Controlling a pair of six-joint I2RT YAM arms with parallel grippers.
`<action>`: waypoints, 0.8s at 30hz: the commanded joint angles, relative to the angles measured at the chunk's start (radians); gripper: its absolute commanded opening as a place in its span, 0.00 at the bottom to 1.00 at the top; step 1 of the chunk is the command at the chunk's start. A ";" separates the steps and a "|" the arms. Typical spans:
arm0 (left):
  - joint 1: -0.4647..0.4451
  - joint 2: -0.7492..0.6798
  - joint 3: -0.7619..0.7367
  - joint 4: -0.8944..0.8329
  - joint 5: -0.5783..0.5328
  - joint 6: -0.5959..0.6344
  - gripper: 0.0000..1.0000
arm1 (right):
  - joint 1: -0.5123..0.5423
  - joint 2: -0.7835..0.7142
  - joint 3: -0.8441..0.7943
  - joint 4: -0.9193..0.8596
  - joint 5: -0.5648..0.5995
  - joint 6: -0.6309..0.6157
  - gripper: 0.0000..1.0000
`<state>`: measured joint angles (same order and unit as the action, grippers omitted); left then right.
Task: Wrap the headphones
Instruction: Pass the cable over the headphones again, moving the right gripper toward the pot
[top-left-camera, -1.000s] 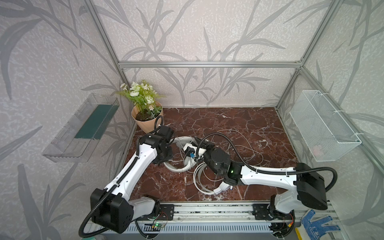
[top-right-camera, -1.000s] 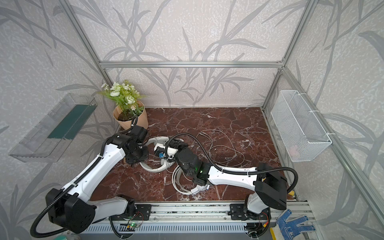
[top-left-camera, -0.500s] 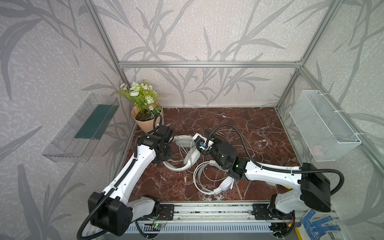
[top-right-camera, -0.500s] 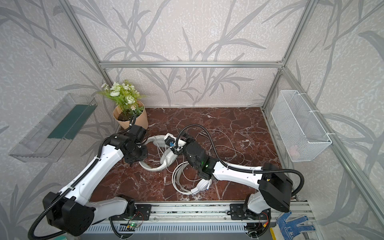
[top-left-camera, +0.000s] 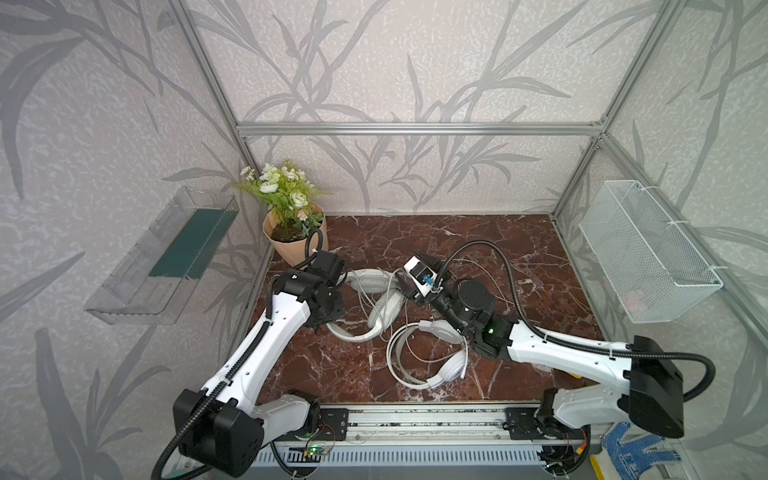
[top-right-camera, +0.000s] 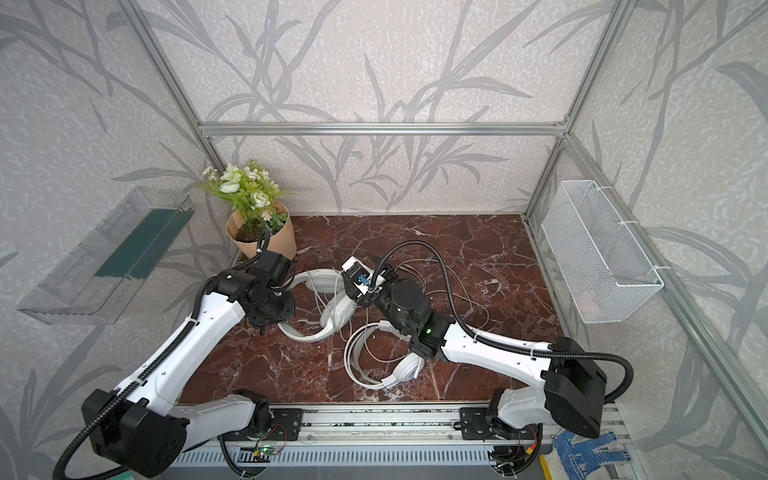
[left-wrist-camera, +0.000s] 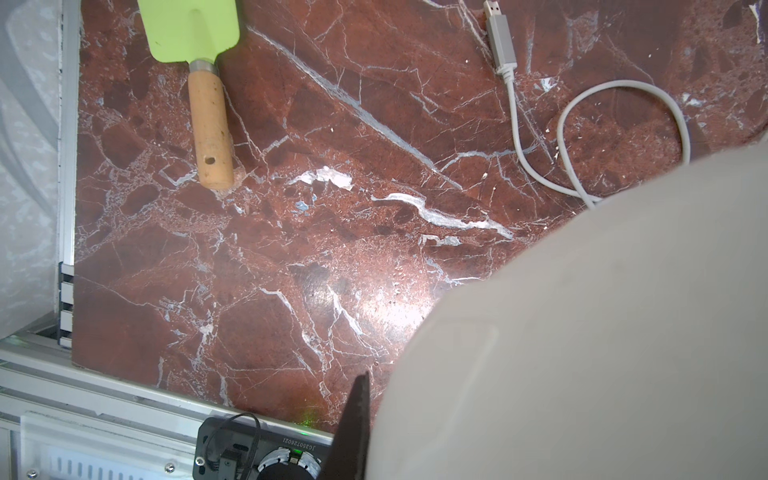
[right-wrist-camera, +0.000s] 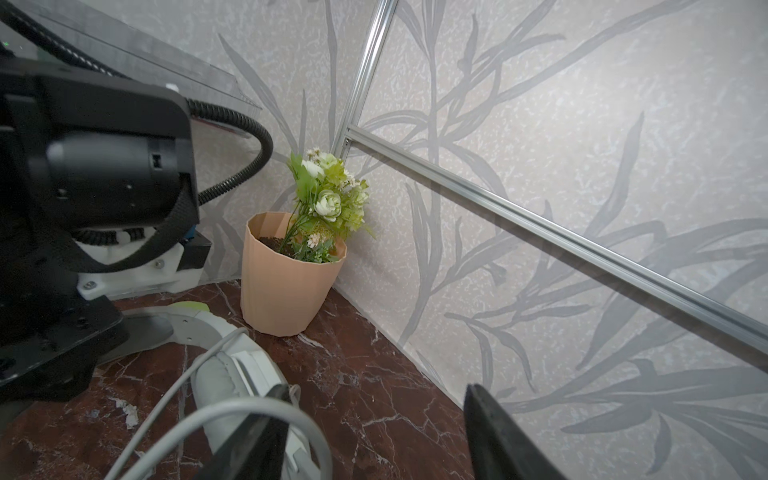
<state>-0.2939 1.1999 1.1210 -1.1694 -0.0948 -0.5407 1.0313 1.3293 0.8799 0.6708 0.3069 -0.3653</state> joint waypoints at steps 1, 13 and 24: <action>-0.005 -0.016 0.004 0.009 -0.009 0.010 0.00 | -0.001 -0.053 -0.027 0.061 -0.037 0.061 0.70; -0.005 -0.032 -0.001 0.014 0.006 0.007 0.00 | -0.046 -0.137 -0.066 0.121 -0.032 0.162 0.74; -0.005 -0.072 0.018 0.014 -0.007 0.002 0.00 | -0.051 -0.219 -0.127 -0.001 -0.133 0.205 0.72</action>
<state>-0.2939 1.1595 1.1210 -1.1728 -0.1036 -0.5343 0.9825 1.1343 0.7822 0.7097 0.2131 -0.1825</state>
